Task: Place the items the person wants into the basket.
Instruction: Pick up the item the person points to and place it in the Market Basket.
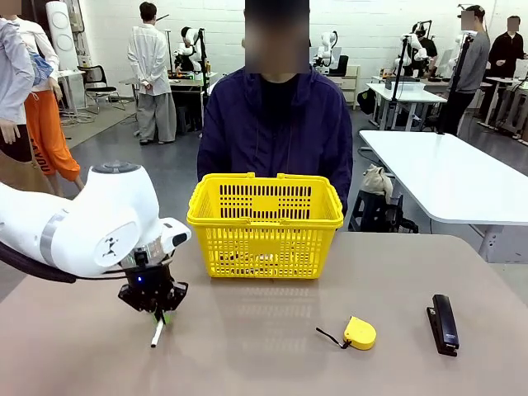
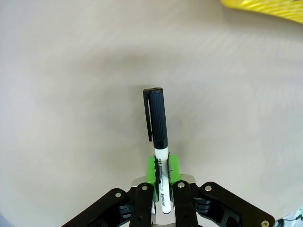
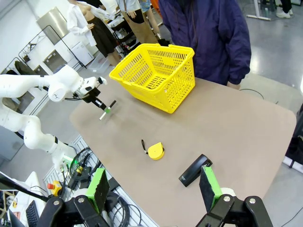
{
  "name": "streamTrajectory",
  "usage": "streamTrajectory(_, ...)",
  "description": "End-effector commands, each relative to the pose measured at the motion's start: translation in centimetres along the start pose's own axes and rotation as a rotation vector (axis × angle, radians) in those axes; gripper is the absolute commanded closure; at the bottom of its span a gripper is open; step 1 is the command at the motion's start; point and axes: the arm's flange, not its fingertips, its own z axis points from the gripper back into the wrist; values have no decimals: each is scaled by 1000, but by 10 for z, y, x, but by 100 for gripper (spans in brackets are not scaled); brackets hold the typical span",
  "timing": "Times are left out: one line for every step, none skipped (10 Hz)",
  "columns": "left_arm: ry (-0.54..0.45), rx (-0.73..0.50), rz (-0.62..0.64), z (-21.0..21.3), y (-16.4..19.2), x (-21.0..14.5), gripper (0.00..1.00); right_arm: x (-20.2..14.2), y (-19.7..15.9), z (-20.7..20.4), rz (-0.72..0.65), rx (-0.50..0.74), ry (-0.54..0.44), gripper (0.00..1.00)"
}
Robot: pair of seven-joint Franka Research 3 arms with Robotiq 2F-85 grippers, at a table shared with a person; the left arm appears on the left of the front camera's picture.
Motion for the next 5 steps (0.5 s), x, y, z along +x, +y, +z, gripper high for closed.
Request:
streamTrajectory(-18, 43, -123, 72, 19, -9, 100, 0, -1, -2, 12, 18, -29, 0)
streamTrajectory(-10, 41, -154, 102, 26, -12, 100, 0, -1, -2, 12, 18, -29, 0)
streamTrajectory(-33, 42, -183, 132, 31, -12, 100, 0, -1, -2, 12, 18, -29, 0)
streamTrajectory(-36, 20, -204, 157, 34, -11, 100, 0, -1, -2, 12, 18, -29, 0)
streamTrajectory(-60, -25, -217, 183, 36, -13, 100, 0, -1, -2, 12, 18, -29, 0)
